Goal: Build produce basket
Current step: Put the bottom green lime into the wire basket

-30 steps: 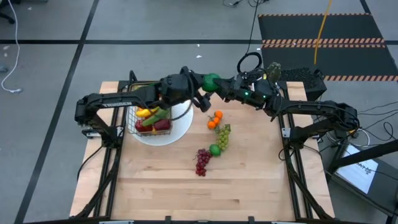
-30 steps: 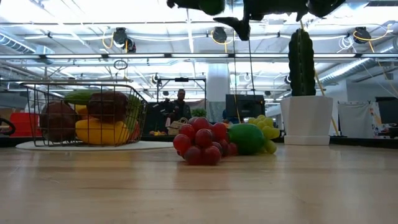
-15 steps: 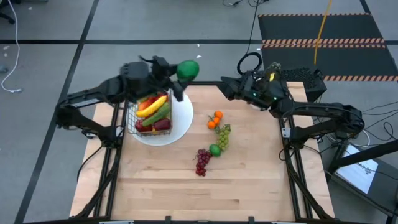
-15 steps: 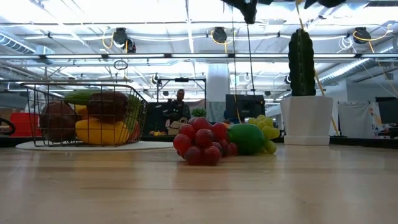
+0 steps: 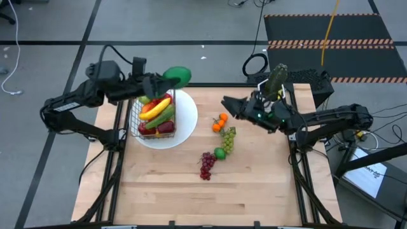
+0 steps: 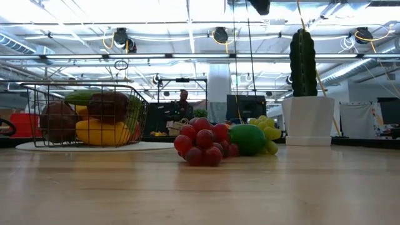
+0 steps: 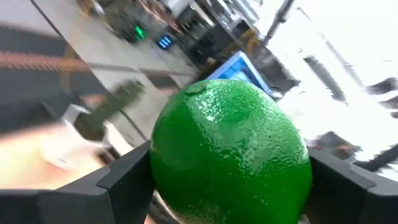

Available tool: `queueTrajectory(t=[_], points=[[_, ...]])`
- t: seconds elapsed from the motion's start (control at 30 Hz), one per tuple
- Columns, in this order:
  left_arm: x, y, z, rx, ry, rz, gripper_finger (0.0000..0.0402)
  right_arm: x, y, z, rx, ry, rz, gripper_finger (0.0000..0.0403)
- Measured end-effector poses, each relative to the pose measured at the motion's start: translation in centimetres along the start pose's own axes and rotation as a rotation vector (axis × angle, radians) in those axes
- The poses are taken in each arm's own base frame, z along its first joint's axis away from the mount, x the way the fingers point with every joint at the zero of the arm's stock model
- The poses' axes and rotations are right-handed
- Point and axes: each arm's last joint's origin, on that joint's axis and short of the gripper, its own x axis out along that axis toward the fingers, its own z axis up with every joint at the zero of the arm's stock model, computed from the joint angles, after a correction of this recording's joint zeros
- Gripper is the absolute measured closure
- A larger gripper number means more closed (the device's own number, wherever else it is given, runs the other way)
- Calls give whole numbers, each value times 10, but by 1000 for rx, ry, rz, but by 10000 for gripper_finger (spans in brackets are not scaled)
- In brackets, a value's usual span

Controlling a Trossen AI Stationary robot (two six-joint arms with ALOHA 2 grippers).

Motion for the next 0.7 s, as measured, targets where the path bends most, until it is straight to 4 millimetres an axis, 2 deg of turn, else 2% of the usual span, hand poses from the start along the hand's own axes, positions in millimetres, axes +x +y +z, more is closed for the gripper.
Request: queueTrajectory(t=[0.27, 0.57, 0.7], points=[[-12, -16, -9, -228, 154, -146, 78, -21, 11, -33, -49, 23, -20, 23], [-18, -24, -17, -209, 228, -207, 78, -41, 18, -59, -212, 98, -27, 23], [-18, -25, -18, -186, 228, -211, 78, -48, 22, -66, -224, 130, -10, 23]])
